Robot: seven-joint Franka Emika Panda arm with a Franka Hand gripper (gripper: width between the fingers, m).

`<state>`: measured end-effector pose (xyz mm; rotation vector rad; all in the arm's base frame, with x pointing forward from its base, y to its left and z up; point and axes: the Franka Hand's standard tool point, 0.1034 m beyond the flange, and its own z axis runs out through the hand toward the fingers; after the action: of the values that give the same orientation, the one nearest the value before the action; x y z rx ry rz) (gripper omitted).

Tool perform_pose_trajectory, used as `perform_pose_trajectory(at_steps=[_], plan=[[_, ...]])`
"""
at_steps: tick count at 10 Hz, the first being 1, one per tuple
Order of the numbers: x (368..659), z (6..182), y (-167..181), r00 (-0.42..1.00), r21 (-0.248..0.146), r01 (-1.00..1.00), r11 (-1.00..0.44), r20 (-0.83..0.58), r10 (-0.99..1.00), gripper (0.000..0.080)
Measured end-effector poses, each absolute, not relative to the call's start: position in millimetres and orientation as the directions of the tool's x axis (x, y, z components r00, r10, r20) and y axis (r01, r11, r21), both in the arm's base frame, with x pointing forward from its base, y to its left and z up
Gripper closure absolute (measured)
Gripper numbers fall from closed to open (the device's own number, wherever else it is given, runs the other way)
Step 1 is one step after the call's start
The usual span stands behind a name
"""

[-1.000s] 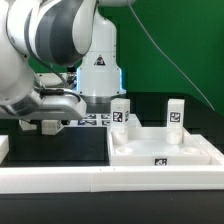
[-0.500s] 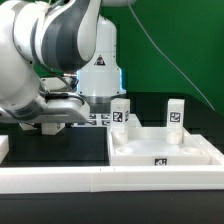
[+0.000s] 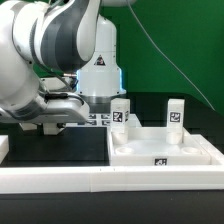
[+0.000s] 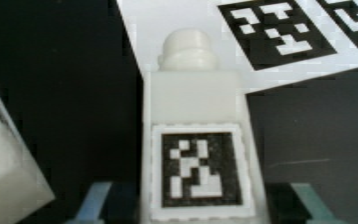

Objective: Assemble square table

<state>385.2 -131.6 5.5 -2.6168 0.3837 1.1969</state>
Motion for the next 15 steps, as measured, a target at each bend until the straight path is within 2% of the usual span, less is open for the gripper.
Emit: perform_pose_trajectory(at_steps=[4,8,9,11,13,15], plan=[[391,7.3,-129,0.632,-0.095,-0.338,-0.936,-0.76,-0.151,0.0511],[429,39.3,-115,0.626,-0.05,-0.366,-0.929,-0.752,-0.206,0.051],[440,49.4,-112,0.648,-0.051,-0.363,-0.93,-0.731,-0.213,0.0509],[436,44.2,-115,0.653,-0.048,-0.367,-0.929,-0.724,-0.221,0.0509],[448,42.2,-118,0.77,-0.042,-0.35,-0.936,-0.583,-0.261,0.0509],[458,53.3,-110,0.823,-0.052,-0.336,-0.94,-0.502,-0.266,0.0509]])
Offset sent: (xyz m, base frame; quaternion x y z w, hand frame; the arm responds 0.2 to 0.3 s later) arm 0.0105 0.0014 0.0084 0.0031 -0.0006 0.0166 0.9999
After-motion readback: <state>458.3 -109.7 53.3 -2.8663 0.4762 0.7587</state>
